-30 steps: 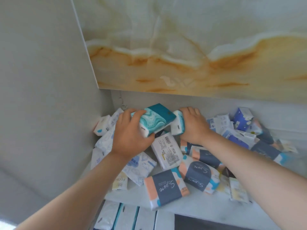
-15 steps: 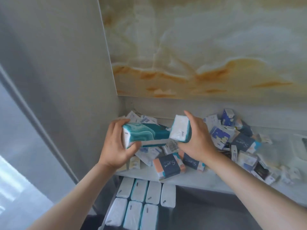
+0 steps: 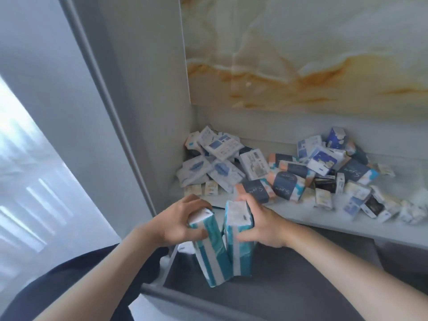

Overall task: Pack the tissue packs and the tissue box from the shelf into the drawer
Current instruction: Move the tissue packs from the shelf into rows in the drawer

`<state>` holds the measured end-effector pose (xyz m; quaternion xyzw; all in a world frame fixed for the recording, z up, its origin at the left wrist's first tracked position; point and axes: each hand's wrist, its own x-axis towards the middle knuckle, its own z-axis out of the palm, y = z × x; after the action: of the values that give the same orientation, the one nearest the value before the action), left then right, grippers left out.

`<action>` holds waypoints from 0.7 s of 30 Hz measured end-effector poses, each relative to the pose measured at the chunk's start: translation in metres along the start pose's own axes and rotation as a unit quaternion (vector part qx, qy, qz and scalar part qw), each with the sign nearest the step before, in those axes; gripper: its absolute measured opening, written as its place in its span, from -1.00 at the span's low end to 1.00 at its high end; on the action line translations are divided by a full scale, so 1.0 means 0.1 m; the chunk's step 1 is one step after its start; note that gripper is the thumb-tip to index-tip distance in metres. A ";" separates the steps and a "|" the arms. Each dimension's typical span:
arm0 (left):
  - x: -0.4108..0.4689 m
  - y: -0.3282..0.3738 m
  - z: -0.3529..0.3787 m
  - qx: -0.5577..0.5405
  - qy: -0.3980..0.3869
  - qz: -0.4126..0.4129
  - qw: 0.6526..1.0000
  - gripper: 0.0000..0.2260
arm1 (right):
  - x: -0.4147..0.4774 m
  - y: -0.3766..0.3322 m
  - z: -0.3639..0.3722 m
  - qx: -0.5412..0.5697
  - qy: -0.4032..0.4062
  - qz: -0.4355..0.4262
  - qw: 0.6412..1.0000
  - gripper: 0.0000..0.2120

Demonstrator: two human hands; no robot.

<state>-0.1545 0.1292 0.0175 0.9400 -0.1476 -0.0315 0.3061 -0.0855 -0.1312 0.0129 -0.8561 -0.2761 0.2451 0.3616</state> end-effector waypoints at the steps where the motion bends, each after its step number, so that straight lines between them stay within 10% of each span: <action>1: -0.04 0.00 0.05 0.000 -0.028 -0.014 0.999 -0.50 | -0.02 0.01 0.08 0.001 -0.021 0.010 1.000 -0.30; 7: -0.09 -0.04 0.21 0.056 -0.201 -0.136 0.968 -0.43 | -0.09 0.13 0.49 -0.009 -0.080 0.060 0.995 -0.18; 21: 0.05 -0.28 0.48 0.127 -0.228 -0.109 0.959 -0.32 | 0.19 0.22 0.87 -0.045 -0.093 0.077 0.992 -0.11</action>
<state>-0.1493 0.1218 -0.0370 0.9494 -0.1130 -0.2588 0.1372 -0.1187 -0.0895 -0.0614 -0.8639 -0.2524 0.3379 0.2752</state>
